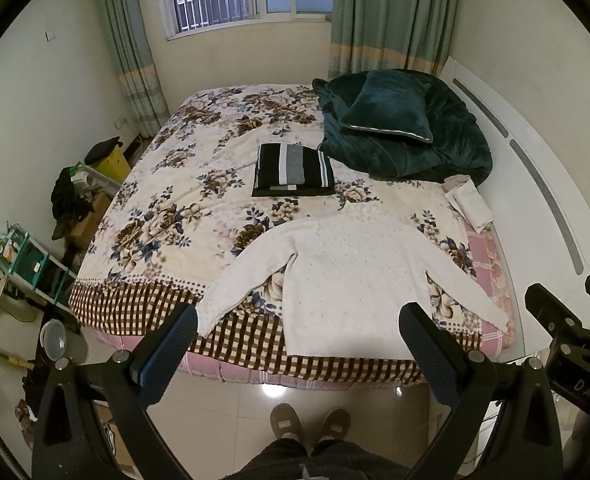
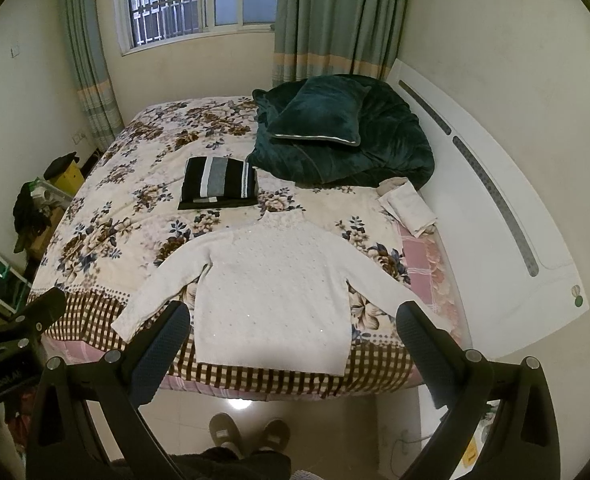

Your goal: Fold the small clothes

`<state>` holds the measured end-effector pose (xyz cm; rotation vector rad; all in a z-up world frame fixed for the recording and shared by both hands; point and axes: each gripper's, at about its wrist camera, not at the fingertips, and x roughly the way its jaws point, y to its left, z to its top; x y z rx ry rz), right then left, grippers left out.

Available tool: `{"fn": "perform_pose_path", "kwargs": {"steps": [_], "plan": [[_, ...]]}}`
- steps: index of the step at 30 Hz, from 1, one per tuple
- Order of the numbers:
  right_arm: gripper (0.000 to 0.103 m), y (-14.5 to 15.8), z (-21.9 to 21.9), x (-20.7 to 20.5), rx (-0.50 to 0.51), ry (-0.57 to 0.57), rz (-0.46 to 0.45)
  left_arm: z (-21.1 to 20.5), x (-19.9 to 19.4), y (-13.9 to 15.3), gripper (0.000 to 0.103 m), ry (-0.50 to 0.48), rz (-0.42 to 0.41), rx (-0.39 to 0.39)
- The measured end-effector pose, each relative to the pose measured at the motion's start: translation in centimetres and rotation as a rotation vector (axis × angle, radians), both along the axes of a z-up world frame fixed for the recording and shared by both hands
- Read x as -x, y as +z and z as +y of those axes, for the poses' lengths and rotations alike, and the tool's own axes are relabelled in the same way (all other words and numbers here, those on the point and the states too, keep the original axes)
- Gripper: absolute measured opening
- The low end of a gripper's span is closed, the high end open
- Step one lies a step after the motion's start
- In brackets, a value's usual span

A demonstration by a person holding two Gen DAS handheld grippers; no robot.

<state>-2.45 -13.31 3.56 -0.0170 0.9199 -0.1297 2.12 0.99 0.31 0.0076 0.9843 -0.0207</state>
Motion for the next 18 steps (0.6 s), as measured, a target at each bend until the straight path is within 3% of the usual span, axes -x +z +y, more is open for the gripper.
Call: {"fn": "perform_pose_path", "kwargs": {"steps": [18], "plan": [[0.103, -0.6, -0.1, -0.4, -0.012, -0.012, 0.000, 1.0, -1.6, -0.4, 0.103, 0.004, -0.003, 0.014]]}}
